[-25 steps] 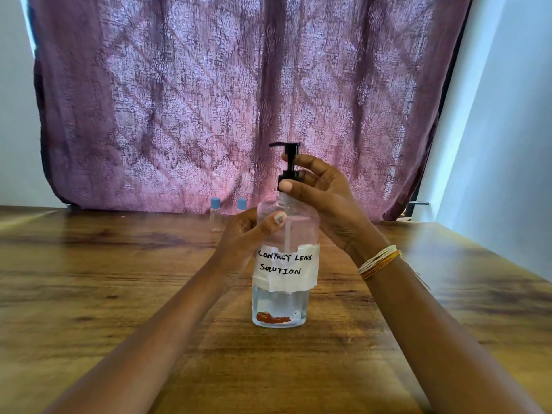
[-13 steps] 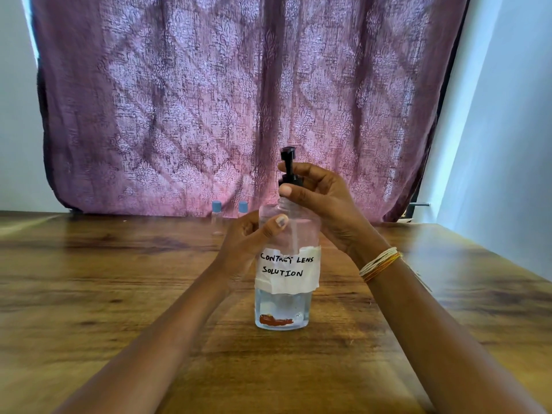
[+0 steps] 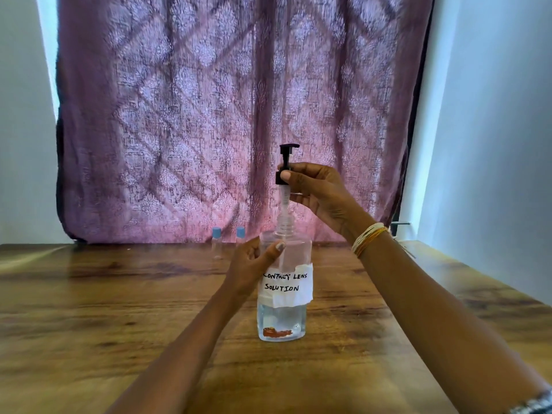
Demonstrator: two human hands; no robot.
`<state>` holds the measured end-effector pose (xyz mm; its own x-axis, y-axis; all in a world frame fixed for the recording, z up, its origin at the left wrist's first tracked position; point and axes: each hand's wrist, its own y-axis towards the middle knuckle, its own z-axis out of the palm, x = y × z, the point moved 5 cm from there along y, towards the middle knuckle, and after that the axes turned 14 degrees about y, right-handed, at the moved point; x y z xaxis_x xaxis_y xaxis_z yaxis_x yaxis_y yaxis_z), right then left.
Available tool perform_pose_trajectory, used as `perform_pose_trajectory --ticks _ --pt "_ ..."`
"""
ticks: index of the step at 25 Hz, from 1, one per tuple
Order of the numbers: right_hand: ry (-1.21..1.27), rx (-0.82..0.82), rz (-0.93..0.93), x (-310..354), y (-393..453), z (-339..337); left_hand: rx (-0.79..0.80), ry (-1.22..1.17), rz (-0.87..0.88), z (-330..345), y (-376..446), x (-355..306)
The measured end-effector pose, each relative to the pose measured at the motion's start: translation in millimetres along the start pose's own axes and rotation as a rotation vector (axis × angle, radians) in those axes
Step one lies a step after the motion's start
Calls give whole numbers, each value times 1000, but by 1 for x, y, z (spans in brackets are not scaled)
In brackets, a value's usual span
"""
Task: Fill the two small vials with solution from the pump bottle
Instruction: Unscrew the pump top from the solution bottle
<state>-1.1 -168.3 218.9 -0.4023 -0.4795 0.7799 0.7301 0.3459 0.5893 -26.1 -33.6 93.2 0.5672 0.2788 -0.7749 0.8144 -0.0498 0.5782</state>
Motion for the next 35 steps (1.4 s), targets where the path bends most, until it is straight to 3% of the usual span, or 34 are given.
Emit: perform_pose_trajectory --ticks 3,9,14,22,24,29,32,35 --pt "-82 0 -4 26 4 3 16 46 -38 1 0 -4" --pt "-163 -40 18 64 3 11 194 205 -123 -14 2 -27" --pt "-139 -193 -79 95 -3 14 104 308 -51 -25 17 -64" --pt "-110 -403 -441 150 -51 -9 53 480 -78 -13 11 -68" --pt "-230 -357 -475 134 -72 -21 36 462 -119 -7 1 -54" --pt "-785 -241 -344 40 -127 -68 -76 263 -164 -1 -12 -37" --pt "-1123 -67 -318 -16 -153 -93 -97 228 -158 1 -12 -32" --pt "-1256 16 -225 -45 -166 -120 -108 184 -155 1 -10 -28"
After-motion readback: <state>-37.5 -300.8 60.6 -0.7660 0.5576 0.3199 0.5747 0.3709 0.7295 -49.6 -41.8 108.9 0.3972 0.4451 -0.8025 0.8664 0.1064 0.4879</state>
